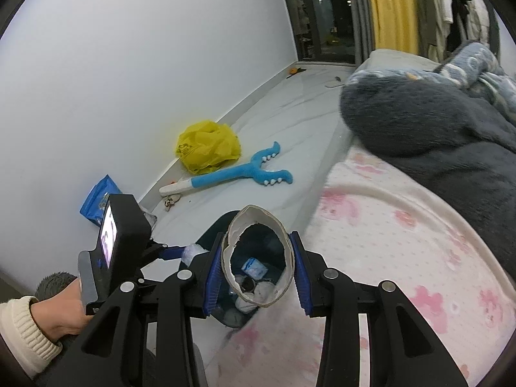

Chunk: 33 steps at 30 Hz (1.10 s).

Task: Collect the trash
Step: 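Open the left gripper to drop the bubble wrap while right gripper releases the tape ring into the bin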

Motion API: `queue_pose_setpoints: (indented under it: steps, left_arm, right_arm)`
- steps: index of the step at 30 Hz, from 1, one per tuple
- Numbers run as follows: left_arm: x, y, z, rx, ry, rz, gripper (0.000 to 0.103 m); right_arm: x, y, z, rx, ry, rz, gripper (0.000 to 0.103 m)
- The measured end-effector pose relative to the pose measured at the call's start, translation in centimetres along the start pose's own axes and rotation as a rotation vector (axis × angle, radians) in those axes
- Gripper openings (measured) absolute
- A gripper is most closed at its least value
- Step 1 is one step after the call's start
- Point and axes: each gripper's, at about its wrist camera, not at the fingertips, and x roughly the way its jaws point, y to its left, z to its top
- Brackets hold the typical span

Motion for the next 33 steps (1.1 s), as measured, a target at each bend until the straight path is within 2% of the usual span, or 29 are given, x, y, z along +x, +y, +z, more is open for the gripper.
queue_pose_setpoints:
  steps: [1, 3, 6, 14, 21, 25, 33]
  left_arm:
    - [0.1, 0.4, -0.2, -0.007, 0.005, 0.002, 0.063]
    - [0.2, 1.1, -0.5, -0.019, 0.021, 0.002, 0.071]
    - [-0.1, 2.4, -1.0, -0.037, 0.021, 0.006, 0.077]
    - [-2.7, 5.5, -1.7, -0.095, -0.037, 0.010, 0.084]
    - [-6.3, 7.4, -2.0, -0.133, -0.169, 0.012, 0.084]
    - [-8.1, 8.3, -2.0, -0.154, -0.236, 0.017, 0.081]
    - [-10.7, 8.4, -1.9, -0.137, -0.317, 0.035, 0.073]
  right_arm:
    - [0.5, 0.6, 0.2, -0.005, 0.005, 0.007, 0.040]
    - [1.1, 1.0, 0.3, -0.013, 0.011, 0.017, 0.040]
    - [2.5, 1.9, 0.6, -0.027, 0.025, 0.030, 0.040]
    - [6.9, 3.8, 0.6, -0.051, 0.101, 0.010, 0.040]
    - [10.9, 5.2, -0.2, -0.056, 0.182, 0.005, 0.040]
    - [13.4, 6.1, -0.8, -0.067, 0.233, 0.002, 0.040]
    - [18.0, 6.7, -2.1, -0.078, 0.328, -0.023, 0.040]
